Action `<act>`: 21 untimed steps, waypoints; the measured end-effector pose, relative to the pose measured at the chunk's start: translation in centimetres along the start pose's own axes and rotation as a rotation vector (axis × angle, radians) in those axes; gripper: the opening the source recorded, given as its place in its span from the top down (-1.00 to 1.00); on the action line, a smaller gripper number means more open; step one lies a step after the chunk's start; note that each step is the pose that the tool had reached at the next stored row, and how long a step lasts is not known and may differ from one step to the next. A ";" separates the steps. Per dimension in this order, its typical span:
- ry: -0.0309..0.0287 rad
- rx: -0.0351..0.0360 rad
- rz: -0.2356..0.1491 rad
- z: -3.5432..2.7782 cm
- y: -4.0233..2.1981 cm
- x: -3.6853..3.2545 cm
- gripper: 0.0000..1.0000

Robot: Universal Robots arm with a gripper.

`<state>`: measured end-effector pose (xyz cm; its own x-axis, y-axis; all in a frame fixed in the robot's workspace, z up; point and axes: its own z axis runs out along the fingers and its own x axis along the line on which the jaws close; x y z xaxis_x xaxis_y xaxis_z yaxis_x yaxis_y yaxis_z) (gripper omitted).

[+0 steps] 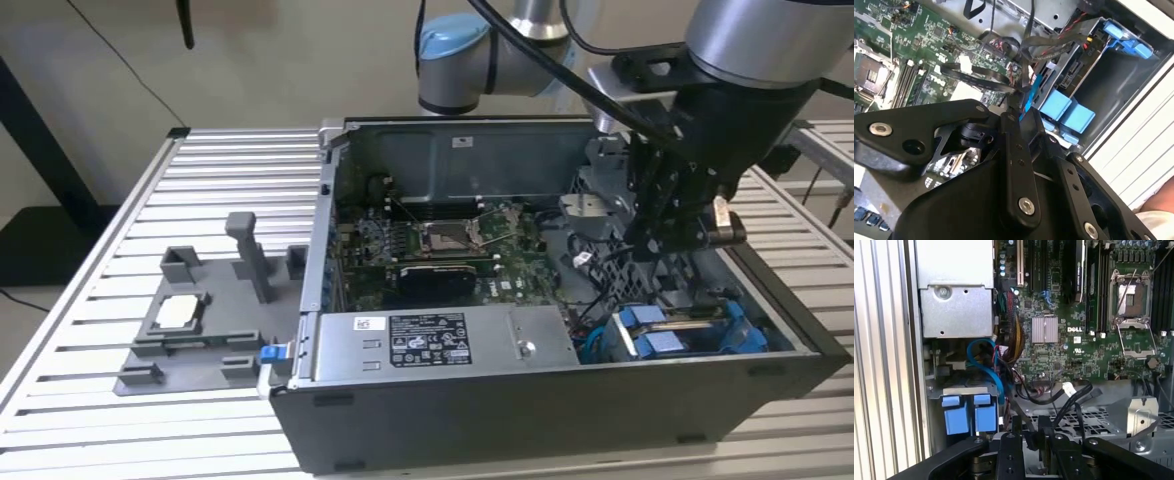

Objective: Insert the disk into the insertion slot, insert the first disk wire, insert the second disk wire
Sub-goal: 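Insert the second disk wire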

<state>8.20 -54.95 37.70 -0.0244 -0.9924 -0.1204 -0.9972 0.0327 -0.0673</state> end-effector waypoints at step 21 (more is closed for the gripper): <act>0.0153 0.0007 -0.120 0.04 0.41 -0.14 0.36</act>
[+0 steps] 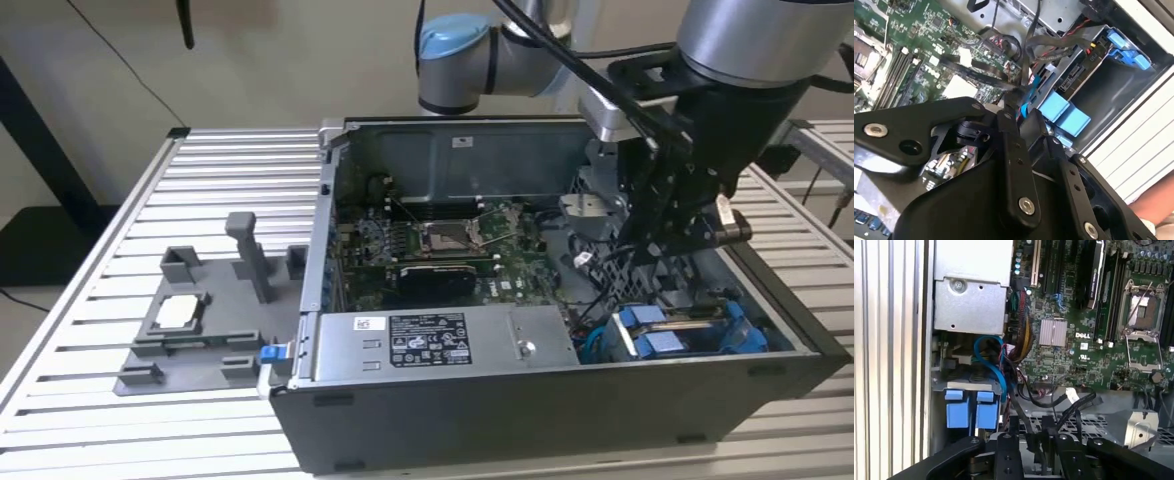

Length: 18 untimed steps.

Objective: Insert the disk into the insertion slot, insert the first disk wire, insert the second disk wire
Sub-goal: 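Insert the second disk wire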

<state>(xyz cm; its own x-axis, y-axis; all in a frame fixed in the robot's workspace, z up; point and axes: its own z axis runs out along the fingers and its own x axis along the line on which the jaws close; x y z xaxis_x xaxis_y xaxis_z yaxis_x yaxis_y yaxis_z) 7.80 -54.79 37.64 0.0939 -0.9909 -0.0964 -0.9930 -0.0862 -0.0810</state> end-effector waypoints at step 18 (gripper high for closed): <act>0.0681 0.0598 -0.056 0.42 0.76 -1.54 0.36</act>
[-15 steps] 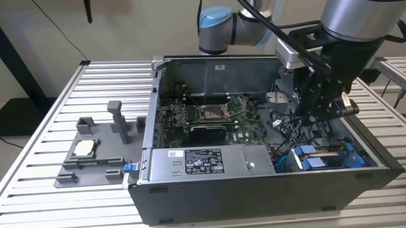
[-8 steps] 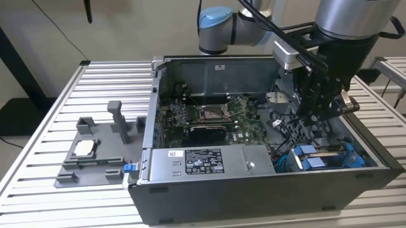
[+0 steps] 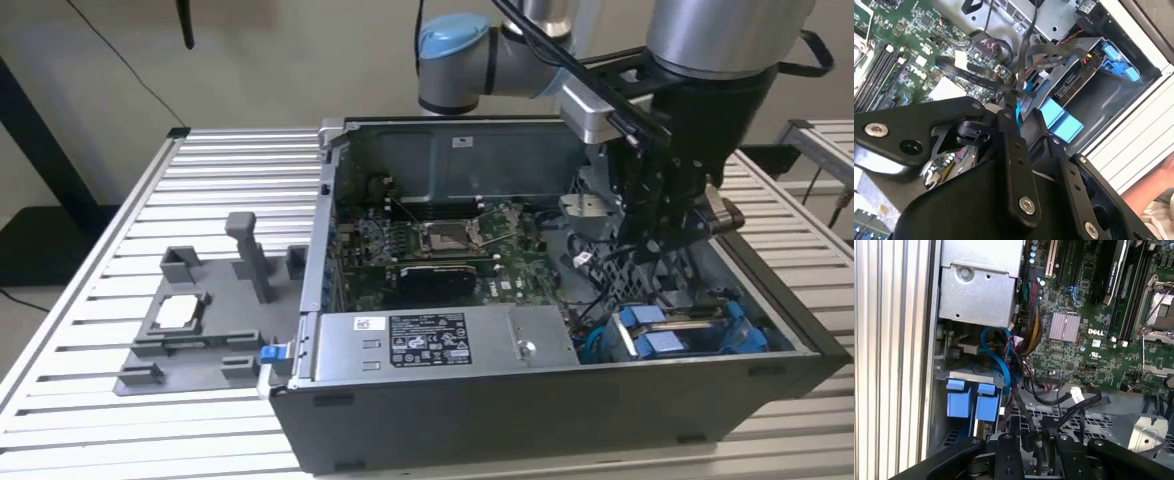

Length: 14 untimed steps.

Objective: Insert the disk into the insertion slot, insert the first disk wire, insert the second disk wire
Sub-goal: 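Insert the second disk wire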

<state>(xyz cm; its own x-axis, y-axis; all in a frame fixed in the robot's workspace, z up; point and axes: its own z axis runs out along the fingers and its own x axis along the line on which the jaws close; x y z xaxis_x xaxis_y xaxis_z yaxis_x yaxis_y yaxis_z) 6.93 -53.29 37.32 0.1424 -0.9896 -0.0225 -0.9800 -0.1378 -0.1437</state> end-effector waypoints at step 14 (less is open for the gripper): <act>0.0044 0.0038 -0.001 0.12 0.05 0.26 0.68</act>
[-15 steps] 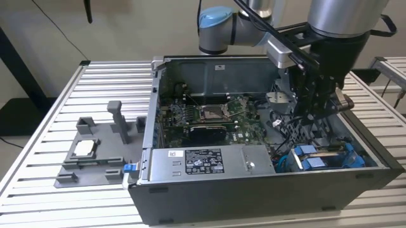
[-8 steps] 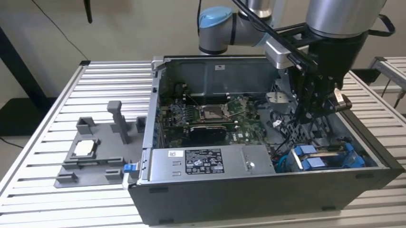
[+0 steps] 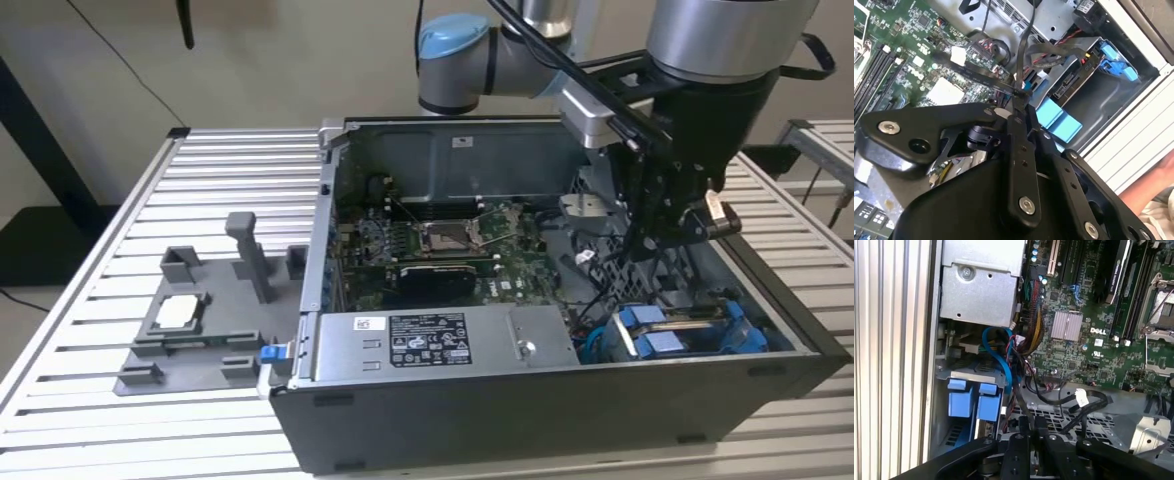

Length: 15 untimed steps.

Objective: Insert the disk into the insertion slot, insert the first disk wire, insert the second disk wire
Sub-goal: 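Insert the second disk wire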

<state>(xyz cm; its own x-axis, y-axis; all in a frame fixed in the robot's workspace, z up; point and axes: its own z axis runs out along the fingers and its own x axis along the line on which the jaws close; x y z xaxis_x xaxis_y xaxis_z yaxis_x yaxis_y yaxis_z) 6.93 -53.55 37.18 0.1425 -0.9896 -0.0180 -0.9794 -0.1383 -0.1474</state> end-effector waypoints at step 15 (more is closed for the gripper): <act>-0.0170 -0.0511 0.003 1.13 -2.01 2.38 0.68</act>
<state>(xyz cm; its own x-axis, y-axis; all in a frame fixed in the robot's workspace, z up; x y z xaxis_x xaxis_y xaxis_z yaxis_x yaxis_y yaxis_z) 9.40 -55.58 36.32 0.1411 -0.9894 -0.0353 -0.9858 -0.1372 -0.0966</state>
